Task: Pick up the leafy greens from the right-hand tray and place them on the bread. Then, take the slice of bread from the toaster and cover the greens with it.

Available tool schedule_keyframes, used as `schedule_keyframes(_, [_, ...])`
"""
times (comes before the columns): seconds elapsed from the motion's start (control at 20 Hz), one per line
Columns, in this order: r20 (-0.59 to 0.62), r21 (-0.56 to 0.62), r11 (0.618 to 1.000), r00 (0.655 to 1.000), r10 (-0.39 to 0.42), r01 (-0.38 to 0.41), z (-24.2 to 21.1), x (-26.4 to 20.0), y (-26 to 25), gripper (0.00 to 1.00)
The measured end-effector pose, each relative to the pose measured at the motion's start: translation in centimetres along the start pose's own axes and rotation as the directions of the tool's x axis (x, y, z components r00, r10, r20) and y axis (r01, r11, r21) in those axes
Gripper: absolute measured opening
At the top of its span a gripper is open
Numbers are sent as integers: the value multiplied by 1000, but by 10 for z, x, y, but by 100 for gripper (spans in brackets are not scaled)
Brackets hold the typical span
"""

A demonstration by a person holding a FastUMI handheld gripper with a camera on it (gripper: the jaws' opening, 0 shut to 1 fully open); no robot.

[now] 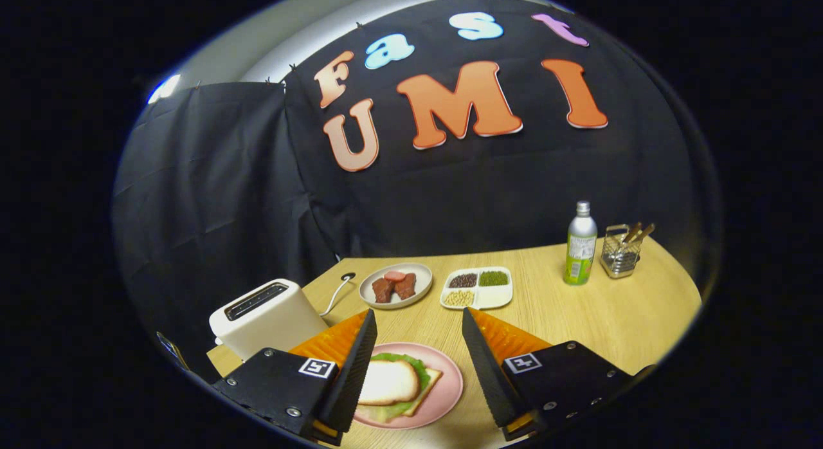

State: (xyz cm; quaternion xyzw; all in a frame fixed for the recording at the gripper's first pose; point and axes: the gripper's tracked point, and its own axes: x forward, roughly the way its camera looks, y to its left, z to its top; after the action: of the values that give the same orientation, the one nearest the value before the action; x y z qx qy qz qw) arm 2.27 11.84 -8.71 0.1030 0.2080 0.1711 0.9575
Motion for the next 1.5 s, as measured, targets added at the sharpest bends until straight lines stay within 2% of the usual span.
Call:
schedule_keyframes(0.25, [178,-123,986,980,-93,116,41,-12,-8,86])
schedule_keyframes(0.5, [308,-157,973,945,-113,168,73,-26,-3,96])
schedule_keyframes(0.65, [378,-165,968,919,-116,190,92,-33,0,97])
schedule_keyframes(0.95, [442,-202,957,891,-101,208,109,-38,9,97])
schedule_keyframes(1.5, [437,-194,955,891,-121,225,111,-35,10,97])
